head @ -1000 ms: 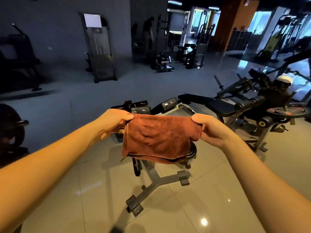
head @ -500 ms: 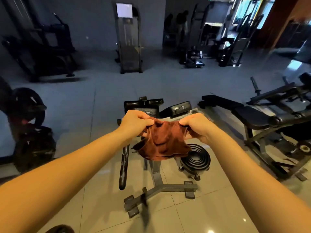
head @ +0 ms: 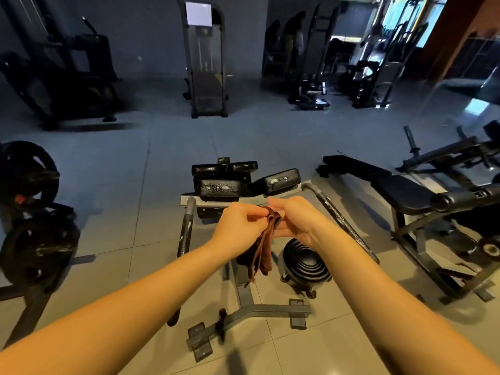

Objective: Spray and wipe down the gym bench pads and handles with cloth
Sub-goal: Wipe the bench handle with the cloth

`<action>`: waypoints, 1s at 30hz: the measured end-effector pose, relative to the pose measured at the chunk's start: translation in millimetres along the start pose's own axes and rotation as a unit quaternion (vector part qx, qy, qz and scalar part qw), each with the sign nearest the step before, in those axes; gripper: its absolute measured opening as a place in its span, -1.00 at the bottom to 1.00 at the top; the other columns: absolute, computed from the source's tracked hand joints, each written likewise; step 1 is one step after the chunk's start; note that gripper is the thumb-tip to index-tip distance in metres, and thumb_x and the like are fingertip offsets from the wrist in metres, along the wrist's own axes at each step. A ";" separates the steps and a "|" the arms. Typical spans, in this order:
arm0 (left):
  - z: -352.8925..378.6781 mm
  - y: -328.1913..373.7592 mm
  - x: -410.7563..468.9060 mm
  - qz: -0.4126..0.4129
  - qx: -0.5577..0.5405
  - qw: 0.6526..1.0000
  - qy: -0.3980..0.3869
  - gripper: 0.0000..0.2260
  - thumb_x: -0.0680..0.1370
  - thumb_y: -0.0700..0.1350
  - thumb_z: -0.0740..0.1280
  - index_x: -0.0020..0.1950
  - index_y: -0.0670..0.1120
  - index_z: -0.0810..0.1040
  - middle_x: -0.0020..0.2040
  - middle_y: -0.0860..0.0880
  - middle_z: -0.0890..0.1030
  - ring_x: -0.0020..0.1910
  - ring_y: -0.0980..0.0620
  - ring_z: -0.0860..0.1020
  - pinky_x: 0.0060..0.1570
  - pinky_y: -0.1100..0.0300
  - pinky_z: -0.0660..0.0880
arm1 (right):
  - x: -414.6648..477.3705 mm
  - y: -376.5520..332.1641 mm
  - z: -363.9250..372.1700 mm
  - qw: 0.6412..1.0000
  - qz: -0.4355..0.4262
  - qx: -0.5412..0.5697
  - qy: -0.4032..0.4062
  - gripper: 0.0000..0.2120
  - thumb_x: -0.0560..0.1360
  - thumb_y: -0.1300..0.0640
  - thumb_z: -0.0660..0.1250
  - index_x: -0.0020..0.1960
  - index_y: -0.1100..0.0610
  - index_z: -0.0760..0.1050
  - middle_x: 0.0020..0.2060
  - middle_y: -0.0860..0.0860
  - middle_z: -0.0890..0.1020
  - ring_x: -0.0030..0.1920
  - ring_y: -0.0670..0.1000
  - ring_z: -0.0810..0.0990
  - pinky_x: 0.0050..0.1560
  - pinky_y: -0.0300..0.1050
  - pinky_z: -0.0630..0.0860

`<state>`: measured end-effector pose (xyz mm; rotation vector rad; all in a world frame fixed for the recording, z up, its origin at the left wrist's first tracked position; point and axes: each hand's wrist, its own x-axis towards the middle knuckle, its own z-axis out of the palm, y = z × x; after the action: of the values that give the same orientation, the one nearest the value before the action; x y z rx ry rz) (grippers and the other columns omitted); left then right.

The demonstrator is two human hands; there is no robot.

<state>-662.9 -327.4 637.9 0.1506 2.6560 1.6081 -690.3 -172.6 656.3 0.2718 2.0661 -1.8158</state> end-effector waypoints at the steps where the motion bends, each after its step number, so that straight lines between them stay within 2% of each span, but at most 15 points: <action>1: -3.4 -1.0 2.0 -0.018 -0.035 0.999 -0.022 -0.76 0.56 -0.24 0.42 0.20 -0.07 0.71 0.07 0.02 0.74 0.02 0.11 0.68 0.09 0.23 0.60 | 1.1 0.5 -3.2 1.000 -0.010 -0.010 -0.005 -0.75 0.64 0.19 0.30 0.16 0.34 0.62 0.01 0.31 0.71 0.00 0.26 0.71 -0.02 0.12 0.69; 4: -21.2 -4.4 2.7 -0.063 -0.153 0.985 -0.051 -0.83 0.55 -0.35 0.39 0.05 -0.18 0.74 -0.06 -0.10 0.75 -0.09 0.03 0.72 -0.08 0.29 0.62 | 2.3 1.5 -11.7 0.999 -0.030 -0.026 0.004 -0.78 0.57 0.41 0.25 0.13 0.37 0.63 -0.01 0.29 0.71 -0.04 0.22 0.72 0.06 0.15 0.68; 7: -41.4 -21.3 11.0 -0.093 -0.137 0.986 0.020 -0.95 0.57 -0.21 0.43 -0.02 -0.14 0.70 -0.04 -0.15 0.73 -0.04 -0.03 0.69 0.05 0.08 0.62 | -1.4 -6.2 -20.3 0.998 -0.045 -0.048 -0.022 -0.78 0.56 0.44 0.24 0.04 0.32 0.66 -0.19 0.15 0.70 -0.20 0.06 0.69 -0.12 -0.04 0.69; 8: -46.6 -26.7 14.4 -0.113 -0.118 0.987 0.000 -0.89 0.57 -0.10 0.46 0.00 -0.13 0.66 0.00 -0.09 0.72 0.02 -0.02 0.67 0.11 0.03 0.59 | -3.9 -10.2 -23.7 0.997 -0.048 -0.040 -0.047 -0.78 0.57 0.43 0.25 0.00 0.29 0.66 -0.23 0.11 0.69 -0.21 0.04 0.68 -0.16 -0.09 0.67; 10: -51.0 -33.3 18.4 -0.175 -0.124 0.969 -0.123 -0.63 0.50 0.17 0.44 0.08 -0.11 0.60 0.06 -0.04 0.67 0.13 0.00 0.62 0.16 0.03 0.51 | -5.7 -15.9 -31.2 0.994 -0.058 0.018 -0.095 -0.78 0.56 0.41 0.26 0.03 0.28 0.67 -0.17 0.15 0.69 -0.15 0.08 0.68 -0.09 -0.04 0.66; 12: -49.1 -36.5 18.8 -0.216 -0.188 0.932 -0.221 -0.60 0.47 0.23 0.41 0.06 -0.09 0.62 0.07 -0.08 0.68 0.15 -0.06 0.60 0.23 -0.02 0.42 | 0.7 -14.1 -36.0 0.991 -0.070 0.076 -0.086 -0.76 0.53 0.38 0.27 0.10 0.31 0.68 -0.03 0.23 0.68 -0.04 0.14 0.66 0.04 0.04 0.64; 13: -47.3 -37.0 17.9 -0.220 -0.211 0.925 -0.227 -0.67 0.48 0.17 0.43 0.01 -0.09 0.65 0.06 -0.07 0.69 0.14 -0.08 0.59 0.28 -0.06 0.40 | 5.7 -9.8 -36.4 0.992 -0.061 0.088 -0.068 -0.76 0.53 0.36 0.28 0.11 0.31 0.67 -0.01 0.25 0.67 -0.02 0.15 0.65 0.06 0.06 0.63; 16: -41.6 -41.6 15.8 -0.216 -0.197 0.946 -0.139 -0.78 0.51 -0.11 0.47 0.11 -0.16 0.71 0.08 -0.10 0.73 0.19 -0.14 0.62 0.25 0.02 0.46 | 16.4 10.7 -30.2 0.995 0.022 0.089 -0.041 -0.79 0.53 0.35 0.26 0.04 0.27 0.65 -0.05 0.22 0.63 -0.11 0.13 0.60 -0.02 0.09 0.57; 18: -38.5 -44.9 13.1 -0.217 -0.175 0.958 -0.070 -0.88 0.51 -0.21 0.47 0.02 -0.20 0.72 0.02 -0.15 0.74 0.15 -0.17 0.65 0.16 0.06 0.54 | 21.0 20.1 -23.9 0.994 0.052 0.090 -0.029 -0.76 0.54 0.41 0.20 0.03 0.27 0.63 -0.04 0.23 0.62 -0.13 0.13 0.60 -0.06 0.05 0.59; 20: -35.6 -47.5 11.0 -0.215 -0.183 0.959 -0.029 -0.94 0.52 -0.20 0.47 -0.06 -0.19 0.70 -0.05 -0.16 0.74 0.05 -0.16 0.69 0.11 0.05 0.59 | 27.2 22.1 -21.0 0.991 0.038 0.130 0.000 -0.83 0.56 0.37 0.26 0.07 0.32 0.60 0.01 0.29 0.58 -0.05 0.19 0.61 -0.03 0.08 0.62; 22: -33.8 -46.9 12.4 -0.212 -0.222 0.952 -0.003 -0.97 0.54 -0.19 0.46 -0.09 -0.14 0.68 -0.12 -0.12 0.74 -0.06 -0.12 0.68 0.00 0.06 0.58 | 31.9 21.8 -21.9 0.980 -0.007 0.196 -0.015 -0.77 0.53 0.24 0.39 0.15 0.33 0.59 0.06 0.33 0.61 0.04 0.24 0.64 0.03 0.13 0.63; 24: -32.1 -45.1 16.5 -0.214 -0.257 0.942 0.028 -0.98 0.55 -0.21 0.46 -0.07 -0.14 0.67 -0.16 -0.08 0.72 -0.14 -0.04 0.64 -0.13 0.13 0.52 | 30.9 22.6 -19.2 0.988 -0.021 0.147 -0.044 -0.71 0.51 0.19 0.45 0.20 0.27 0.59 0.09 0.23 0.69 0.06 0.20 0.70 0.07 0.12 0.66; 27: -29.0 -43.3 20.0 -0.244 -0.268 0.929 0.069 -0.97 0.54 -0.23 0.47 -0.05 -0.13 0.66 -0.17 -0.08 0.70 -0.21 0.00 0.60 -0.24 0.19 0.45 | 31.8 33.3 -11.0 0.999 0.030 0.021 -0.004 -0.57 0.47 0.32 0.49 0.30 0.18 0.50 0.06 0.19 0.70 0.07 0.22 0.70 0.18 0.17 0.62; 28: -27.6 -44.7 20.6 -0.258 -0.262 0.927 0.074 -0.95 0.53 -0.24 0.48 -0.03 -0.14 0.66 -0.17 -0.09 0.69 -0.22 -0.01 0.58 -0.24 0.18 0.44 | 33.2 35.3 -9.8 0.999 0.030 0.018 0.017 -0.56 0.47 0.35 0.48 0.32 0.19 0.50 0.06 0.20 0.70 0.06 0.22 0.70 0.21 0.17 0.60; 30: -25.2 -47.7 21.7 -0.286 -0.255 0.920 0.080 -0.86 0.50 -0.25 0.51 0.02 -0.16 0.63 -0.13 -0.12 0.68 -0.20 -0.04 0.58 -0.16 0.10 0.52 | 35.1 36.3 -9.2 0.998 0.012 0.027 0.051 -0.59 0.48 0.35 0.46 0.30 0.19 0.51 0.04 0.17 0.69 -0.02 0.14 0.68 0.08 0.05 0.63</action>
<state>-689.7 -369.4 607.9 -0.7215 1.9700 2.0413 -709.7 -161.6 610.2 0.4099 2.0738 -1.8808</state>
